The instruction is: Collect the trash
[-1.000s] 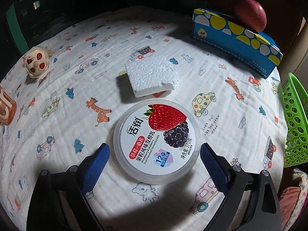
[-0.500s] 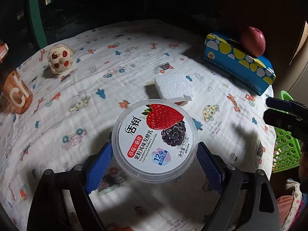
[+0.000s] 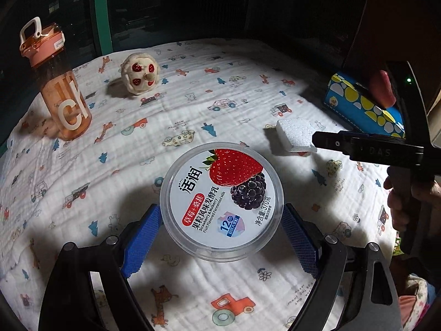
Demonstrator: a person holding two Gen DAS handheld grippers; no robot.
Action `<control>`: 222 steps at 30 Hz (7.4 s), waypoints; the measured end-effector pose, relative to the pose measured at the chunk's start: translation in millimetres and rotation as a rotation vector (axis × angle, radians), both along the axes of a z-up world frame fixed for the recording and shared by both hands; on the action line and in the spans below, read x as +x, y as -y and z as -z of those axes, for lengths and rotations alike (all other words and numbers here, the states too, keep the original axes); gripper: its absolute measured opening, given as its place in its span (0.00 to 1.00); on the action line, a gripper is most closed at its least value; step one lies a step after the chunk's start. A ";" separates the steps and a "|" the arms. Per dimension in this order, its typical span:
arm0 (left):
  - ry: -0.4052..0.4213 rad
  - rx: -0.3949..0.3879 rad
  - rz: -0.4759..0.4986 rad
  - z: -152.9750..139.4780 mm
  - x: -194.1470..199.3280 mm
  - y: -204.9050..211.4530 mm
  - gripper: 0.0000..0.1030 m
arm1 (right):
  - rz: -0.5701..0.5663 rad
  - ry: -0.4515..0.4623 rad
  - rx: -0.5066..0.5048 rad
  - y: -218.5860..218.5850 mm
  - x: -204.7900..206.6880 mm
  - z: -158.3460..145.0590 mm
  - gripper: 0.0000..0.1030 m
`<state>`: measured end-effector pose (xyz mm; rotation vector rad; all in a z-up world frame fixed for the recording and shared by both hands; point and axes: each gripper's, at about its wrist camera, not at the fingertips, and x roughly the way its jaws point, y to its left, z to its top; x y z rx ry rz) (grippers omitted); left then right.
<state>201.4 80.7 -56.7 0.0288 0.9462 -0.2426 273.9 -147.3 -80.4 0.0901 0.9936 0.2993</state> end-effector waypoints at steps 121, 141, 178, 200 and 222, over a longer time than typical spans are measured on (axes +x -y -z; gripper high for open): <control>0.067 -0.121 0.615 -57.5 -126.4 397.6 0.88 | 0.658 0.143 -0.091 281.4 -350.2 -63.8 0.84; 0.151 -0.072 0.367 -76.1 -104.8 291.2 0.92 | 0.517 0.195 -0.075 222.8 -313.7 -75.5 0.87; 0.297 0.073 -0.123 -95.0 -130.9 86.1 0.93 | 0.214 0.273 0.001 104.7 -244.2 -99.1 0.90; 0.330 0.135 -0.208 -96.0 -156.3 53.7 0.93 | 0.158 0.287 0.022 83.9 -244.8 -102.3 0.92; 0.325 0.138 -0.222 -92.6 -164.7 49.3 0.93 | 0.142 0.277 0.026 79.1 -242.2 -99.2 0.93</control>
